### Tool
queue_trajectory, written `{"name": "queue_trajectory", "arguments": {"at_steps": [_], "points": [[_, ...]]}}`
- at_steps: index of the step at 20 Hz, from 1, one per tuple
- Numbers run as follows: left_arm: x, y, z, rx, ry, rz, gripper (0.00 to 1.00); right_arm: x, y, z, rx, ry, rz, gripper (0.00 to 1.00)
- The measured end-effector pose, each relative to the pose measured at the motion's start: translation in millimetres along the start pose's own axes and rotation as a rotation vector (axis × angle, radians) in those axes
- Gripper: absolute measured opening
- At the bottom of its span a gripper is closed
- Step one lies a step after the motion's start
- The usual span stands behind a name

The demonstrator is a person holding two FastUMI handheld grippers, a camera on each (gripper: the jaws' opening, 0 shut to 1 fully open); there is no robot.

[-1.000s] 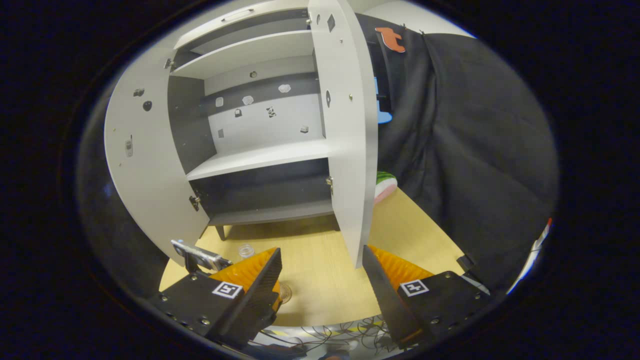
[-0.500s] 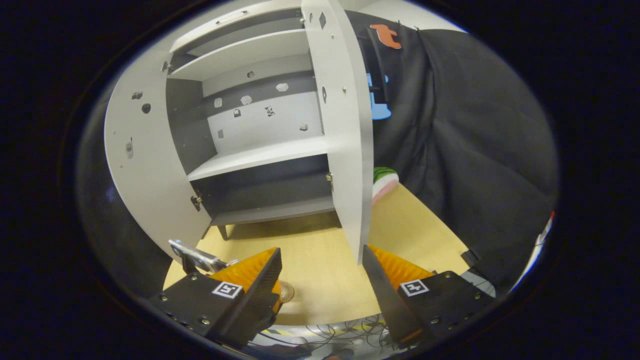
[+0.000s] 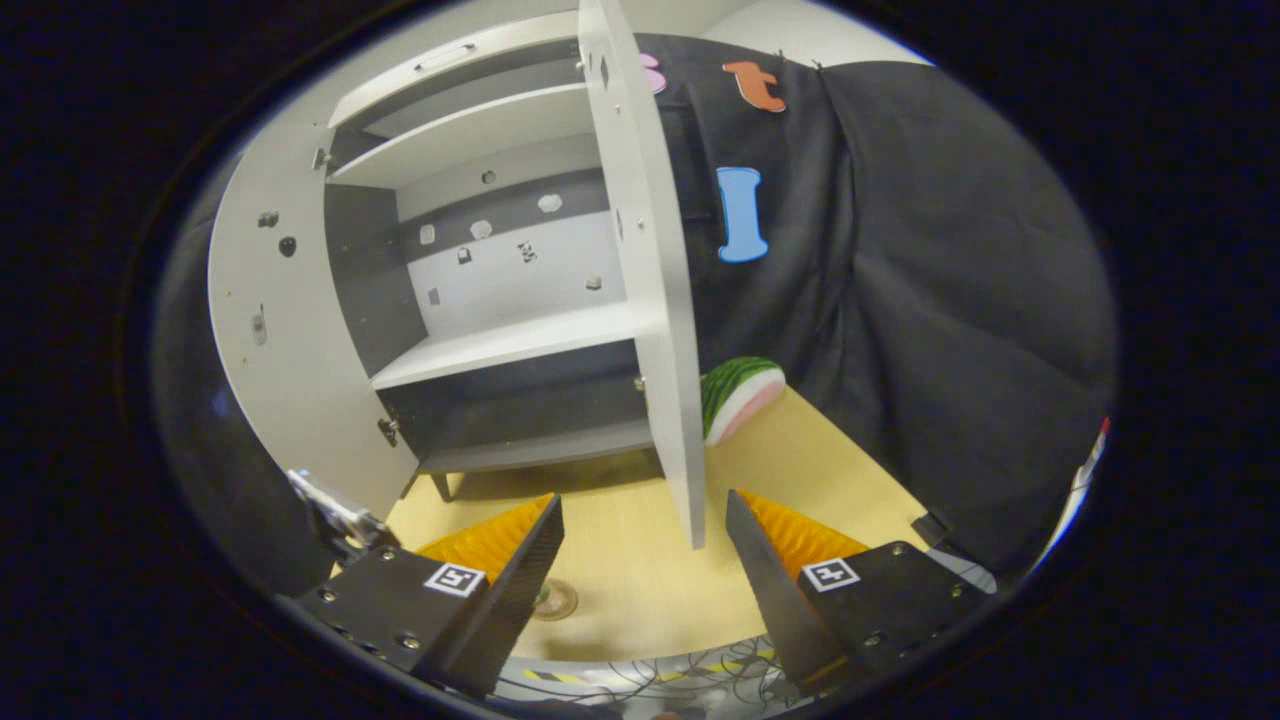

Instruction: Grasp the bottle in the cabinet with the left hand and place it on the coaster, then close the right door with the right hand and the left door with the left hand.

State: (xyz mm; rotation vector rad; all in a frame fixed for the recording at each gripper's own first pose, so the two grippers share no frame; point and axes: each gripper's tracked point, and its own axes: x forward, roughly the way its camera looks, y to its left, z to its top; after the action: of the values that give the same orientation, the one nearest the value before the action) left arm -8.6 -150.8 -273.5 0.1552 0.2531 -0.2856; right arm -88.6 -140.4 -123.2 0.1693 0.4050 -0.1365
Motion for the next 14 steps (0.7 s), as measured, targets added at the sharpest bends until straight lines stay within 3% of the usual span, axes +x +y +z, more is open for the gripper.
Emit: {"name": "queue_trajectory", "arguments": {"at_steps": [8,14], "points": [[-22.2,5.7,117.3,-0.019,-0.181,0.015,0.87,0.7,-56.7,101.8,-0.03,-0.209,-0.013,0.99],[-48.3,28.7,140.1,-0.031,-0.183,0.096,0.89,23.4,-58.7,161.9,-0.082,-0.296,0.058,0.99]]}}
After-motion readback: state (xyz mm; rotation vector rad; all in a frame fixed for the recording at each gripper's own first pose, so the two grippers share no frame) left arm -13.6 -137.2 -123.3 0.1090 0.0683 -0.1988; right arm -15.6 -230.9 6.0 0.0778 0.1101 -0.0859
